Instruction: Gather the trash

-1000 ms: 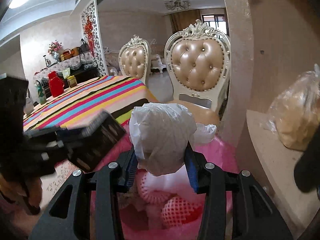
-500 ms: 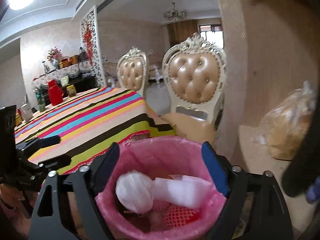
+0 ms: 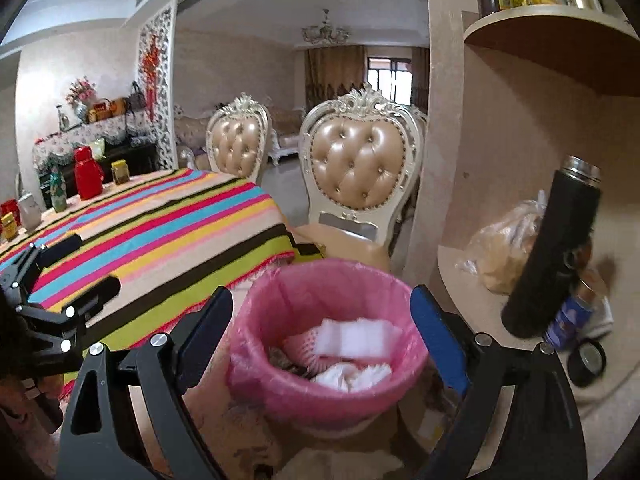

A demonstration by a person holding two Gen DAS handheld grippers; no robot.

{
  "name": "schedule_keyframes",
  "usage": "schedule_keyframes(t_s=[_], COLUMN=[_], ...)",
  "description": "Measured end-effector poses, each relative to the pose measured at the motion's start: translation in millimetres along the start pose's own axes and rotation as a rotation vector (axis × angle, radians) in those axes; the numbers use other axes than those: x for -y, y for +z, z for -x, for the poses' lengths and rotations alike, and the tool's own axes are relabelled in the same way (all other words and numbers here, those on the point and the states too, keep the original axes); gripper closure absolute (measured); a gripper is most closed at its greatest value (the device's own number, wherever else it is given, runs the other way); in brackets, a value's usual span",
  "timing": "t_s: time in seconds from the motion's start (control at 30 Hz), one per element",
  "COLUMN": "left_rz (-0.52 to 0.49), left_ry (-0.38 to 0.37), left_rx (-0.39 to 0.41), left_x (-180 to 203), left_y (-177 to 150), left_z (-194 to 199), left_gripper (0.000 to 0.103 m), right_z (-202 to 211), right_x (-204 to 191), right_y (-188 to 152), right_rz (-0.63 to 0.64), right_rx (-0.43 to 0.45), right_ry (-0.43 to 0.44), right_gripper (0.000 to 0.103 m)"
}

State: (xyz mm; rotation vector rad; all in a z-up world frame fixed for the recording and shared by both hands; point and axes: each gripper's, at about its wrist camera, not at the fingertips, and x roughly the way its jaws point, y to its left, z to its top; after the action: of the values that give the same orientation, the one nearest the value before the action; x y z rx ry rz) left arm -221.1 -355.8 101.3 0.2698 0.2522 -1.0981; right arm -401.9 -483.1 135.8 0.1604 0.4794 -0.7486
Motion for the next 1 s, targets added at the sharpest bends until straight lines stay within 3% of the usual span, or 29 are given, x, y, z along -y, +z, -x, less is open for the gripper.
schedule_keyframes(t_s=[0.23,0.5,1.0], left_rz=[0.041,0.020,0.007], left_ry=[-0.183,-0.253,-0.306], left_rx=[-0.088,-0.123,-0.150], left_x=[0,12,21], left_y=[-6,-13,-18], left_z=[-7,-7,-11], left_gripper=[0.004,0.004,0.005], right_z=[17,20,18], right_x=[-10,-6,7], right_y=[-15,-32,-52], right_rz=[-0.022,-0.027,-0.055], right_rx=[-0.047,-0.051,-0.066], right_ry=[-0.061,-0.086,-0.078], right_gripper=[0.018,0.018,0.018])
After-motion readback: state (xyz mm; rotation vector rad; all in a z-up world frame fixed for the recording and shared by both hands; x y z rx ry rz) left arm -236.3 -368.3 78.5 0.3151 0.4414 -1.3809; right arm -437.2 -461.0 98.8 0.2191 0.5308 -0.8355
